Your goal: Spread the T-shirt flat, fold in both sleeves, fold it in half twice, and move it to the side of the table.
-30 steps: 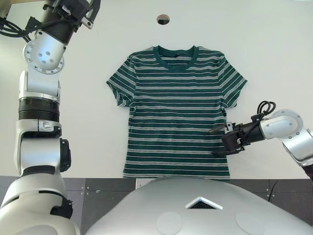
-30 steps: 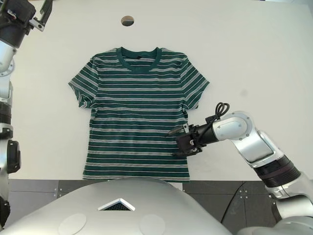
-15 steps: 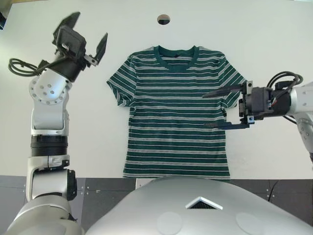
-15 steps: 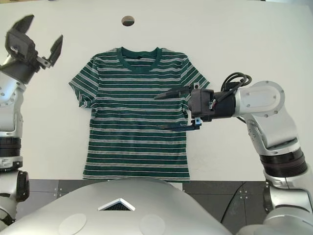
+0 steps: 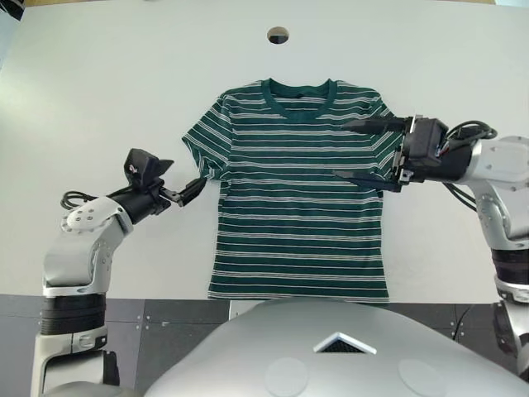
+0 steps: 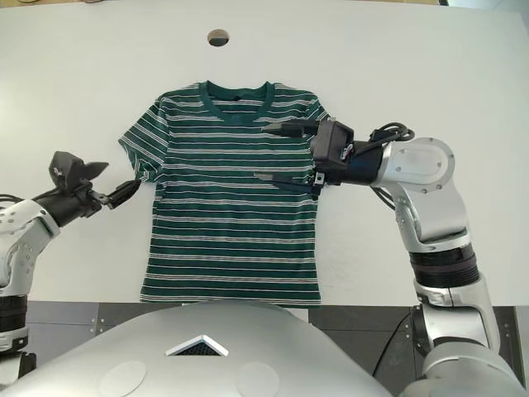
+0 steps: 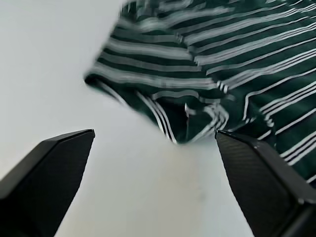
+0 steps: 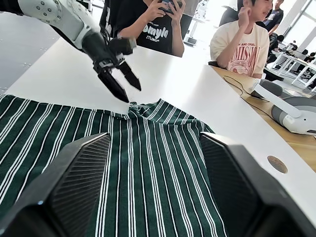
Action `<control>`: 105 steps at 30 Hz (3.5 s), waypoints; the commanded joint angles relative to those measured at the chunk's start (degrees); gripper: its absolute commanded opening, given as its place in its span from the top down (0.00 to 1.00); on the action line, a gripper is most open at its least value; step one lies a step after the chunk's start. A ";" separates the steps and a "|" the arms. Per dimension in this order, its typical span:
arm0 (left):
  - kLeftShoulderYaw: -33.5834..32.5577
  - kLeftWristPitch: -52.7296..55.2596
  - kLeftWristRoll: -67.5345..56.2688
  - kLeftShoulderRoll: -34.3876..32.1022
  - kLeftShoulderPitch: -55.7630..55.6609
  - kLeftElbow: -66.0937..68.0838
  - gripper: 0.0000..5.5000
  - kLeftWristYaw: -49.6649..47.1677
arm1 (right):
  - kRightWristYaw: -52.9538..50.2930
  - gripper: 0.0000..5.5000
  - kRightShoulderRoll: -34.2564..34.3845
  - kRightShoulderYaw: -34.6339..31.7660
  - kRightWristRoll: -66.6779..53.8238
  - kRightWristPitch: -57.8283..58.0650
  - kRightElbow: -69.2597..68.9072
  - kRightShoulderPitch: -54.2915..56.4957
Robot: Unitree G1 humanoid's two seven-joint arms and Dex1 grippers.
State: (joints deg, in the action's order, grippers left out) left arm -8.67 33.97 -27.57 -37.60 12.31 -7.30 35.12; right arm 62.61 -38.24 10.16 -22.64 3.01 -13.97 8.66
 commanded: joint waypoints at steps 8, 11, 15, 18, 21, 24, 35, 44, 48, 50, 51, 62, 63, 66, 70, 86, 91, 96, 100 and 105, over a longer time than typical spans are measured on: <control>-6.63 9.24 -6.34 4.37 -7.15 15.41 0.31 0.61 | 0.36 0.39 0.92 0.13 1.90 -0.92 0.48 -0.31; -7.58 9.71 -7.98 4.08 -7.56 16.60 0.40 3.14 | 0.36 0.39 1.21 0.19 2.33 -1.13 0.84 -0.28; -8.60 10.98 -10.21 4.91 -8.01 16.72 0.41 4.42 | 0.58 0.39 1.57 0.38 2.96 -1.54 1.19 0.02; -8.62 11.09 -10.80 6.15 -9.32 18.61 0.41 4.44 | 0.48 0.39 1.48 0.19 3.31 -1.80 0.69 -0.69; -8.23 10.47 -10.36 7.60 -10.68 21.55 0.41 4.07 | 0.35 0.39 1.49 0.19 3.65 -2.13 0.66 -1.07; -7.98 9.95 -9.90 9.05 -12.08 24.13 0.41 3.74 | 0.30 0.39 1.71 0.36 4.06 -2.21 0.83 -1.04; -6.76 7.74 -7.72 14.06 -16.66 30.63 0.41 0.16 | 0.72 0.39 1.98 0.58 4.61 -2.72 2.30 -0.15; -6.48 4.60 -6.38 14.84 -20.10 36.90 0.48 -0.04 | 0.80 0.39 1.90 0.36 4.90 -3.64 2.89 -0.41; -6.46 4.37 -6.54 14.58 -20.44 37.56 0.61 0.31 | 0.78 0.39 2.06 0.41 4.97 -3.85 3.18 -0.27; -6.47 4.42 -6.55 14.39 -20.65 37.69 0.70 0.33 | 0.75 0.39 2.19 0.52 5.02 -3.99 3.37 -0.16; -6.44 4.02 -6.38 14.39 -20.69 38.17 0.72 0.50 | 0.72 0.39 2.24 0.57 5.04 -4.09 3.45 -0.13; -6.64 2.44 -5.62 14.02 -21.63 40.43 0.97 1.51 | 0.77 0.39 3.10 1.04 5.40 -4.83 5.03 0.98; -6.68 2.52 -5.58 13.98 -21.80 40.47 0.97 1.59 | 0.81 0.39 3.27 1.10 5.47 -4.95 5.31 1.18; -6.78 2.61 -5.49 13.86 -22.20 40.45 0.97 1.70 | 0.87 0.39 3.77 1.08 5.62 -5.28 6.00 1.62; -6.81 2.56 -5.36 13.47 -22.66 40.43 0.97 1.99 | 0.59 0.39 4.37 1.16 5.79 -5.71 6.89 2.01; -8.18 10.07 -8.85 9.04 -19.03 27.74 0.97 7.66 | -0.07 0.39 6.53 1.85 6.94 -7.76 9.58 2.54; -9.59 11.34 -10.27 8.44 -18.96 25.38 0.97 8.00 | -0.02 0.39 7.31 2.20 7.34 -8.32 10.44 3.06; -11.25 12.47 -11.23 7.74 -19.71 23.26 0.97 7.63 | 0.04 0.39 7.74 2.51 7.51 -8.69 10.84 3.32; -12.43 12.50 -11.38 7.30 -20.32 22.90 0.97 7.16 | 0.08 0.39 8.16 2.61 7.66 -8.69 11.03 3.61; -12.87 12.66 -11.67 6.69 -20.93 22.24 0.97 7.43 | 0.16 0.39 8.36 2.36 7.64 -9.02 11.29 3.85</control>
State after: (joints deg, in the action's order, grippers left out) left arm -21.15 46.24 -39.23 -29.81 -7.72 15.35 42.65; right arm 62.65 -30.00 12.59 -15.32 -5.60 -2.70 11.45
